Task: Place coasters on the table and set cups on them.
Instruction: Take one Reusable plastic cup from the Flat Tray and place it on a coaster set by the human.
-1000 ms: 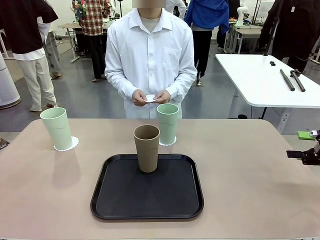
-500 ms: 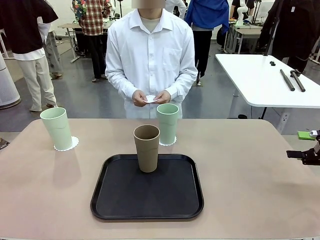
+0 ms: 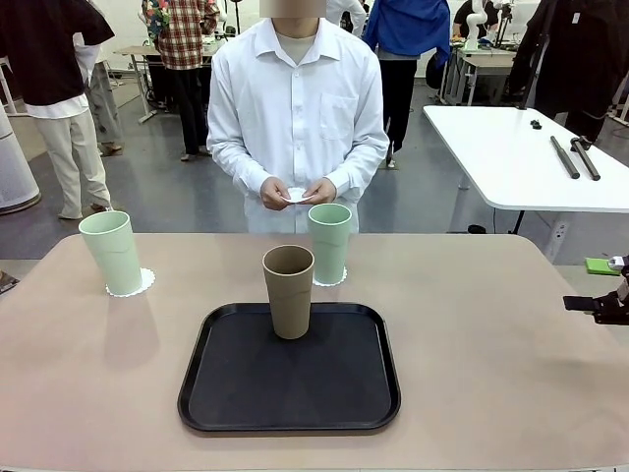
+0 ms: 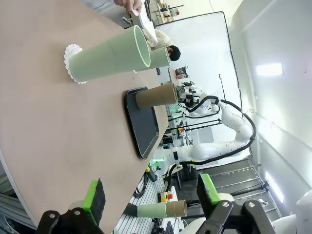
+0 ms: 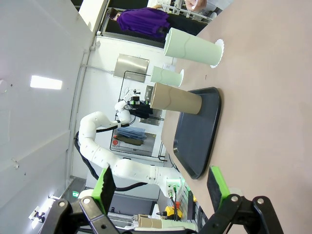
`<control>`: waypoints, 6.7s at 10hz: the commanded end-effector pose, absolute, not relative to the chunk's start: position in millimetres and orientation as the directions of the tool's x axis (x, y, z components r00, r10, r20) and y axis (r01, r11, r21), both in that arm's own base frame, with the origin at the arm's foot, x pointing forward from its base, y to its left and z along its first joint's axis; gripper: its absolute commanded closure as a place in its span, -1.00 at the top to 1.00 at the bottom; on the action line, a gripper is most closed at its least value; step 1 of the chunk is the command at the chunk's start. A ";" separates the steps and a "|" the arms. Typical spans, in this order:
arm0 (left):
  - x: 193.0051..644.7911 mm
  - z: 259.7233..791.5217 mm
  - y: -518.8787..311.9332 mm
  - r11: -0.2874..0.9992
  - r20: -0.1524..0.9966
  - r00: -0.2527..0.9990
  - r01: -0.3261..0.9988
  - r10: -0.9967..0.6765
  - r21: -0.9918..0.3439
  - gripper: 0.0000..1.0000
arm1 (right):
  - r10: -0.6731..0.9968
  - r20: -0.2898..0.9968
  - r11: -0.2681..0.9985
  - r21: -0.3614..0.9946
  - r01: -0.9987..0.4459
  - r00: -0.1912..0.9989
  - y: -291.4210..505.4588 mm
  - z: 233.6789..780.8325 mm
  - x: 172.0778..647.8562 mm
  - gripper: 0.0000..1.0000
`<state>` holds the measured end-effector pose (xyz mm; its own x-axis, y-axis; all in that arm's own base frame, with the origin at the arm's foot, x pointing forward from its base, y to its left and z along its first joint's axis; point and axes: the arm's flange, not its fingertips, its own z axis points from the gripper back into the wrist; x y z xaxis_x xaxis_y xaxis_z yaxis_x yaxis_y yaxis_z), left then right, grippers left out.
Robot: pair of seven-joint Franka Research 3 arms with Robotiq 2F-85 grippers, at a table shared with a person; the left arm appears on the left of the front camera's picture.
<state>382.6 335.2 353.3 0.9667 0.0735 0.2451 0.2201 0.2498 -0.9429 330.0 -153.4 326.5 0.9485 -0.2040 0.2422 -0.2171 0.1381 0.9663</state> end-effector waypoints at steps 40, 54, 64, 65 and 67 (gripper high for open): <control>382.2 353.6 336.0 0.259 0.236 0.969 0.209 0.077 -0.943 1.00 | 0.784 0.436 0.463 0.064 -0.884 0.442 159.1 478.8 346.0 1.00; 382.2 353.6 336.0 0.259 0.236 0.969 0.209 0.077 -0.943 1.00 | 0.657 0.751 0.033 0.054 -0.998 0.062 186.9 417.2 400.0 1.00; 382.2 353.6 336.0 0.259 0.236 0.969 0.209 0.077 -0.943 1.00 | 0.349 0.936 0.043 0.044 -0.998 0.056 183.7 331.4 430.5 1.00; 382.2 353.6 336.0 0.259 0.236 0.969 0.209 0.077 -0.943 1.00 | 0.374 0.923 0.065 0.077 -0.995 0.096 180.2 333.7 433.3 1.00; 382.2 353.6 336.0 0.259 0.236 0.969 0.209 0.077 -0.943 1.00 | 0.374 0.923 0.065 0.077 -0.995 0.096 180.2 333.7 433.3 1.00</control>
